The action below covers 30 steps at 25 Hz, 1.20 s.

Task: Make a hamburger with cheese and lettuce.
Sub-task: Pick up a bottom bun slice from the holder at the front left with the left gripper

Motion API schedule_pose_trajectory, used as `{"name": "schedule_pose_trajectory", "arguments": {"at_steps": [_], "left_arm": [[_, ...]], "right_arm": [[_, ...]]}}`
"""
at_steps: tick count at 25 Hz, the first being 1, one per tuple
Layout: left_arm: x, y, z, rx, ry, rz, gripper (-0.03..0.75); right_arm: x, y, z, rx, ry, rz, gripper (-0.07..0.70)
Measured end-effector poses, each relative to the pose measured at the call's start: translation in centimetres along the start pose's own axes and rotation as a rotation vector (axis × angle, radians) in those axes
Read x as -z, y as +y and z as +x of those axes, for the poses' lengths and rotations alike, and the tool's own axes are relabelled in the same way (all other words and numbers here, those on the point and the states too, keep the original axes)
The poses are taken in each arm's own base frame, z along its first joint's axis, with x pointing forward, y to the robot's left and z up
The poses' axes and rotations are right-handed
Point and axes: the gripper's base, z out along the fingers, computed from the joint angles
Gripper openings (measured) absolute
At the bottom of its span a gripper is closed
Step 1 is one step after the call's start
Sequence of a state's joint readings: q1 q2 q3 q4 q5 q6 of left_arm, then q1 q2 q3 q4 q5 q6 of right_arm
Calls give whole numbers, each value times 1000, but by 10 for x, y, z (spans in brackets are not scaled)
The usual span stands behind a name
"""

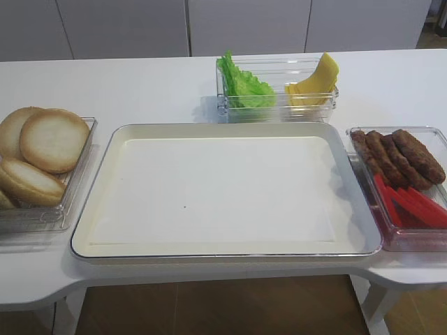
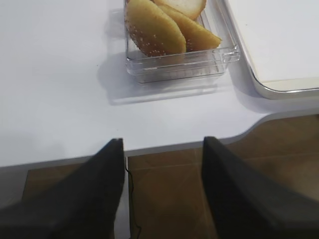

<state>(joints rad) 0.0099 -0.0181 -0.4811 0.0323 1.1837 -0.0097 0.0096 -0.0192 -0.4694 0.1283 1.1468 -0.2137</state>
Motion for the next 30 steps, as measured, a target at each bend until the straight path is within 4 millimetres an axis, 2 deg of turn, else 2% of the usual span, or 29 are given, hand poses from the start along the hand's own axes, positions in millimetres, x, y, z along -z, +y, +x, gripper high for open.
{"name": "schedule_pose_trajectory", "arguments": {"at_steps": [23, 27, 30], "left_arm": [[1, 0, -1, 0, -10, 4, 377], [17, 0, -11, 11, -77, 4, 377], [25, 0, -27, 15, -67, 6, 377]], "right_arm": [[0, 0, 0, 0, 0, 0, 281], [0, 0, 0, 0, 0, 0, 281], [0, 0, 0, 0, 0, 0, 281]]}}
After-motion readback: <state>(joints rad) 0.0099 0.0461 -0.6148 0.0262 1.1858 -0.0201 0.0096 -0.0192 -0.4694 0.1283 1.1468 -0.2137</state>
